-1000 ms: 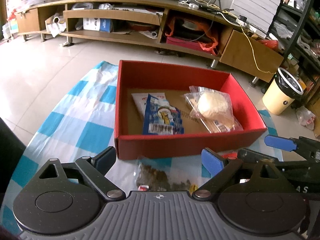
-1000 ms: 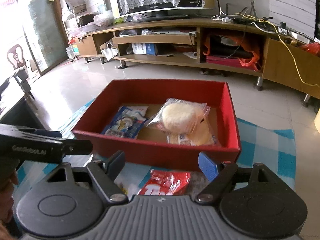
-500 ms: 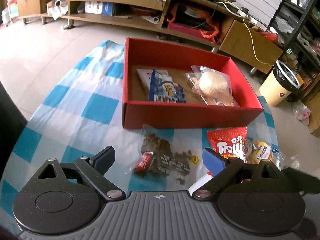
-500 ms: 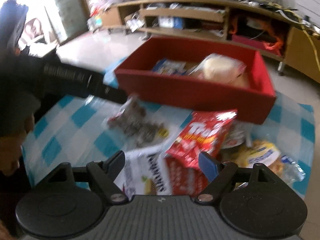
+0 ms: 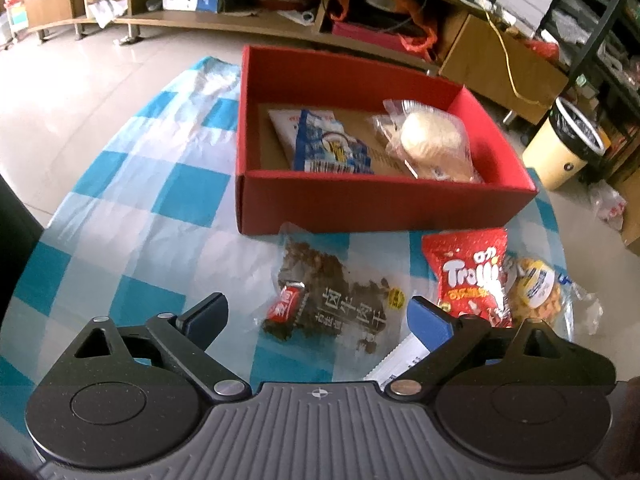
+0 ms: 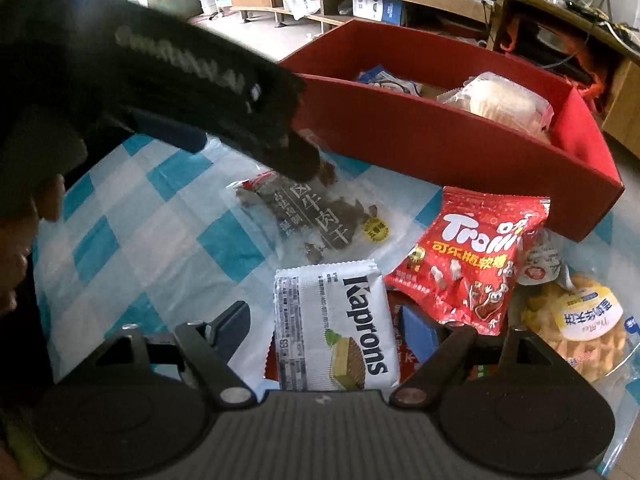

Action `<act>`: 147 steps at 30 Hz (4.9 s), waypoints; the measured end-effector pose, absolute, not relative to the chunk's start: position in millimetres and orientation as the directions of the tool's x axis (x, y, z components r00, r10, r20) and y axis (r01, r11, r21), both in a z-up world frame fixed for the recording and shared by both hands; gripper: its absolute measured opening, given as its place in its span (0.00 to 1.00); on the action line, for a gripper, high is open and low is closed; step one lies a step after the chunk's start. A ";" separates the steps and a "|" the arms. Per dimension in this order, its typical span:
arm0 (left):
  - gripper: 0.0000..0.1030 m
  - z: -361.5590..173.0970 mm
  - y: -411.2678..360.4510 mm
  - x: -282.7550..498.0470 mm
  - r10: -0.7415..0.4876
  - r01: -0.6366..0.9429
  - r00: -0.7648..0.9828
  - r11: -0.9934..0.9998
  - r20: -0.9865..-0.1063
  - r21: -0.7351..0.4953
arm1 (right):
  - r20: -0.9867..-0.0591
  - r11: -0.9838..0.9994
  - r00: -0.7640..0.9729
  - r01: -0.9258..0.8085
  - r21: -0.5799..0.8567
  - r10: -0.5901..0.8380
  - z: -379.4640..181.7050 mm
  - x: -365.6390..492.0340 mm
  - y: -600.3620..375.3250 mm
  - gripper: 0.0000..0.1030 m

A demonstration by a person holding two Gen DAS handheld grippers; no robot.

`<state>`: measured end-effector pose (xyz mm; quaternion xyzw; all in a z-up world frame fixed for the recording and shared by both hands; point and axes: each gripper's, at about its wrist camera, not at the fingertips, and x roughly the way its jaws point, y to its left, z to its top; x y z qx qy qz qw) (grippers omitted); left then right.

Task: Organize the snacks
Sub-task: 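Move both tools back over the remaining snacks on the tablecloth, then grasp the white Kaprons wafer with right tool while left tool reaches the jerky bag, then grasp the clear beef jerky bag with the left tool and lift it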

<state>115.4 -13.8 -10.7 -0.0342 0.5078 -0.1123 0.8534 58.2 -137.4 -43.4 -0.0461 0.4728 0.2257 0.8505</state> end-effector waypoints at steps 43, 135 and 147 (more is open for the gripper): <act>0.94 -14.4 -56.3 61.0 -0.131 0.583 0.393 0.801 -0.910 0.137 | -0.823 0.886 0.387 -0.374 0.272 0.416 -28.6 17.6 -180.7 0.55; 0.80 -39.8 -39.8 23.6 -0.177 0.588 0.247 0.809 -0.953 0.002 | -0.807 0.894 0.418 -0.348 0.282 0.417 -21.0 8.0 -201.6 0.55; 0.80 -13.9 -21.5 30.6 -0.236 0.469 0.332 0.881 -0.913 -0.058 | -0.770 0.897 0.477 -0.340 0.283 0.424 -6.4 8.8 -206.1 0.55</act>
